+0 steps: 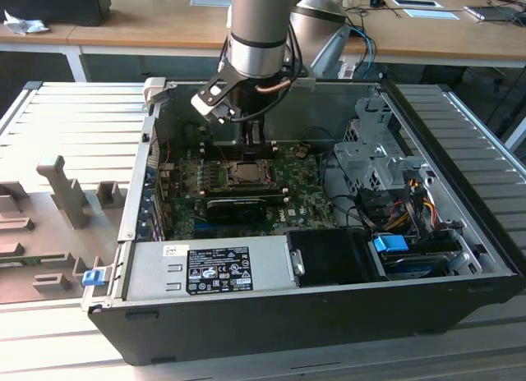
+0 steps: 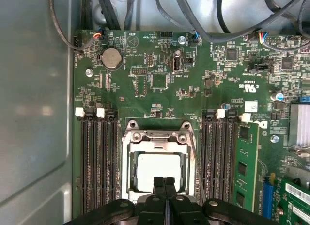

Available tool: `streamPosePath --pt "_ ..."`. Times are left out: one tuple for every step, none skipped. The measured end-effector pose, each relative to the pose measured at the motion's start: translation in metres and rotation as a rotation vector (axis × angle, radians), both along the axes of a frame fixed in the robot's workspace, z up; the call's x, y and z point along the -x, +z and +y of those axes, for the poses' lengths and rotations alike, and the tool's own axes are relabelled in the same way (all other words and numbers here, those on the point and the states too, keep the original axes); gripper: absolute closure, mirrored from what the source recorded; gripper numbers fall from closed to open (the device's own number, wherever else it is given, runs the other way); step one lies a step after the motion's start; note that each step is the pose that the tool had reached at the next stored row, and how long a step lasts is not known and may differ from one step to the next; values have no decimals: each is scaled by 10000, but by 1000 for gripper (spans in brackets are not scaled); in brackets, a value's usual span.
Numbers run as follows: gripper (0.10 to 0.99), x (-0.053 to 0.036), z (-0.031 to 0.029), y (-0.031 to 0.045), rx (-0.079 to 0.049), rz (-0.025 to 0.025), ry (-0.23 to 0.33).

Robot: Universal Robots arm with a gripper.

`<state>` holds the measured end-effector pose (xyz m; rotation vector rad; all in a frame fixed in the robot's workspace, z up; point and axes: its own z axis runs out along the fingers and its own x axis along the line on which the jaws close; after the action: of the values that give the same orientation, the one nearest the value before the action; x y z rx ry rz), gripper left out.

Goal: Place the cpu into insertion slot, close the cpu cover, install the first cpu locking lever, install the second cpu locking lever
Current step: 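Install the first cpu locking lever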

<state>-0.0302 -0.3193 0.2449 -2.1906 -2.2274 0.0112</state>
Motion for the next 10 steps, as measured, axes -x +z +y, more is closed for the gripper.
streamPosePath --pt "980 0 0 25 0 0 0" --pt "980 0 0 55 -1 -1 0" --pt "980 0 0 87 0 0 0" --pt "980 0 0 109 0 0 0" --pt "980 0 0 152 -1 -1 0" --pt "980 0 0 180 0 -1 0" --pt "980 0 0 203 0 0 0" --pt "980 0 0 236 0 0 0" --pt "980 0 0 255 0 0 0" --pt "980 0 0 281 1 1 0"
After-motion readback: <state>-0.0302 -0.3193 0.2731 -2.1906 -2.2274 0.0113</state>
